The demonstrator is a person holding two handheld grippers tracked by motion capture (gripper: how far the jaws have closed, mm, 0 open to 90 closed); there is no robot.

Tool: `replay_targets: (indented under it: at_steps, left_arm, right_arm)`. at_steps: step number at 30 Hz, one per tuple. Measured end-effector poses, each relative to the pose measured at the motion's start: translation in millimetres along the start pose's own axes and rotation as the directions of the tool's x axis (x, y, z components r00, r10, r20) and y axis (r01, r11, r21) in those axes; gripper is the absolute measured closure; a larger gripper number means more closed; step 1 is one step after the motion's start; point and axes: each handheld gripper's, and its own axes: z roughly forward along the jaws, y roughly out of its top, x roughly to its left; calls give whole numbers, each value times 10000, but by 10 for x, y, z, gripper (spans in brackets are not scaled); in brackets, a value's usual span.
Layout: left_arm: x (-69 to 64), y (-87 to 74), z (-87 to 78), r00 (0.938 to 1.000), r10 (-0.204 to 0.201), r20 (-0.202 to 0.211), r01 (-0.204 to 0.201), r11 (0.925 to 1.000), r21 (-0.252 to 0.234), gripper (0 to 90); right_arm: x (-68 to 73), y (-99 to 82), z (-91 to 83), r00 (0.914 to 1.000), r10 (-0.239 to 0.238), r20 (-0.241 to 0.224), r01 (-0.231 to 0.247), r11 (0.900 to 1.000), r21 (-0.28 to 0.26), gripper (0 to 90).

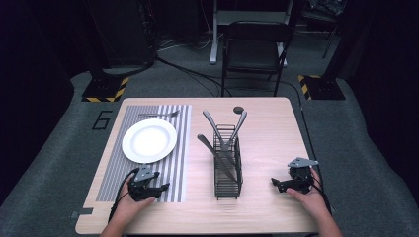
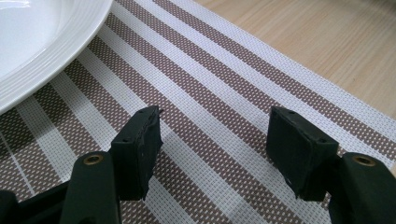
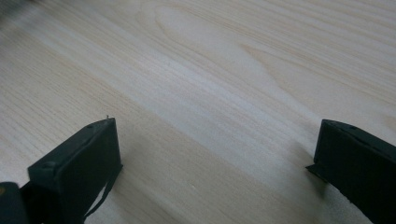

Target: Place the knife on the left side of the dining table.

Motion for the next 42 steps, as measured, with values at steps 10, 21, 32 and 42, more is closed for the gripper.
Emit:
replay_targets:
  at_steps: [10, 21, 32, 42]
  left_arm:
    - [-2, -1, 0, 10000, 1, -15, -1, 10000, 2, 351]
    - [-5, -1, 0, 10000, -33, -29, 33, 10000, 0, 350]
    - [-26, 42, -34, 9983, -543, 227, 544, 9985, -16, 385]
    - [-154, 207, -105, 9941, -873, 643, 894, 9955, -306, 418]
  right_arm:
    - [0, 1, -1, 10000, 4, -11, -4, 10000, 9, 0]
    - [-1, 0, -1, 10000, 3, -20, -3, 10000, 3, 0]
    - [-1, 0, -1, 10000, 0, -15, 0, 10000, 8, 0]
    - [0, 0, -1, 10000, 6, -17, -6, 10000, 0, 0]
